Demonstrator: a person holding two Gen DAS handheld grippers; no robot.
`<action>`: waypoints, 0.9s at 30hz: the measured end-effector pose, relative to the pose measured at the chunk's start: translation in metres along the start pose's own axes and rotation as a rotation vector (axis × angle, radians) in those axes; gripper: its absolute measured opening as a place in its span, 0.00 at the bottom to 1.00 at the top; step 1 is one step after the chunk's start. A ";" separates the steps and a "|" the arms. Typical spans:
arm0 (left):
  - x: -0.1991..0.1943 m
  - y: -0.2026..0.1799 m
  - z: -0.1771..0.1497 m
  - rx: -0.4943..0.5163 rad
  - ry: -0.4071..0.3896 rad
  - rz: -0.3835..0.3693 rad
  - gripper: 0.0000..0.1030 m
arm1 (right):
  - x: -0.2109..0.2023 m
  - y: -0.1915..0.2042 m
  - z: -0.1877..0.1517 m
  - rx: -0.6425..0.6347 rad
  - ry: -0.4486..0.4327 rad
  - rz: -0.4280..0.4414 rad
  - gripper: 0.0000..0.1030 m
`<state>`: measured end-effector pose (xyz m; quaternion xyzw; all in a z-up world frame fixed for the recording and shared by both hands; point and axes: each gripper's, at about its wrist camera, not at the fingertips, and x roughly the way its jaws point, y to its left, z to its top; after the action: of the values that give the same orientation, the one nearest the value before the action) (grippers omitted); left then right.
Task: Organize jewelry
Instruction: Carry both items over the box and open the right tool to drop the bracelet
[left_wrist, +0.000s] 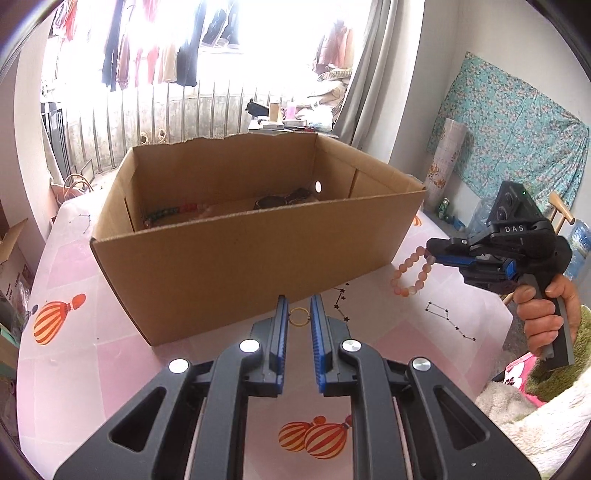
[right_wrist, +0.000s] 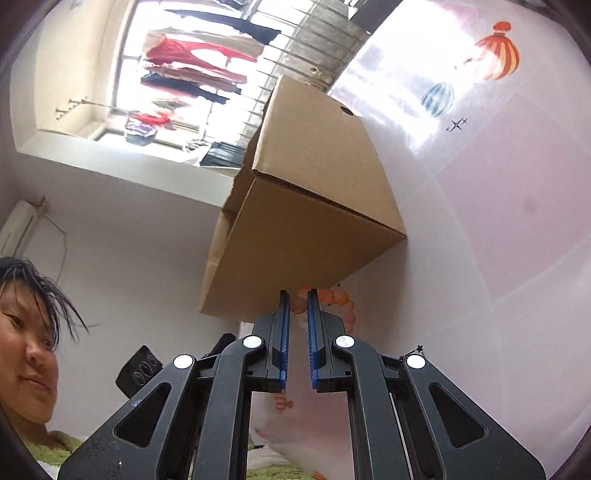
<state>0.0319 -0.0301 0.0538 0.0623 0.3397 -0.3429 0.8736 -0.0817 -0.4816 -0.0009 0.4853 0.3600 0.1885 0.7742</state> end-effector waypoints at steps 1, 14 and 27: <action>-0.005 -0.001 0.003 0.000 -0.005 -0.003 0.11 | -0.003 0.000 0.000 0.001 -0.003 0.023 0.07; -0.056 -0.001 0.076 0.044 -0.059 -0.006 0.11 | -0.043 0.061 0.008 -0.241 -0.040 0.265 0.07; -0.011 0.003 0.132 0.093 0.015 0.055 0.11 | 0.016 0.080 0.056 -0.451 0.060 0.102 0.07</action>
<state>0.1009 -0.0669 0.1613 0.1147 0.3279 -0.3336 0.8764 -0.0245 -0.4693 0.0793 0.3118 0.3064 0.3174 0.8415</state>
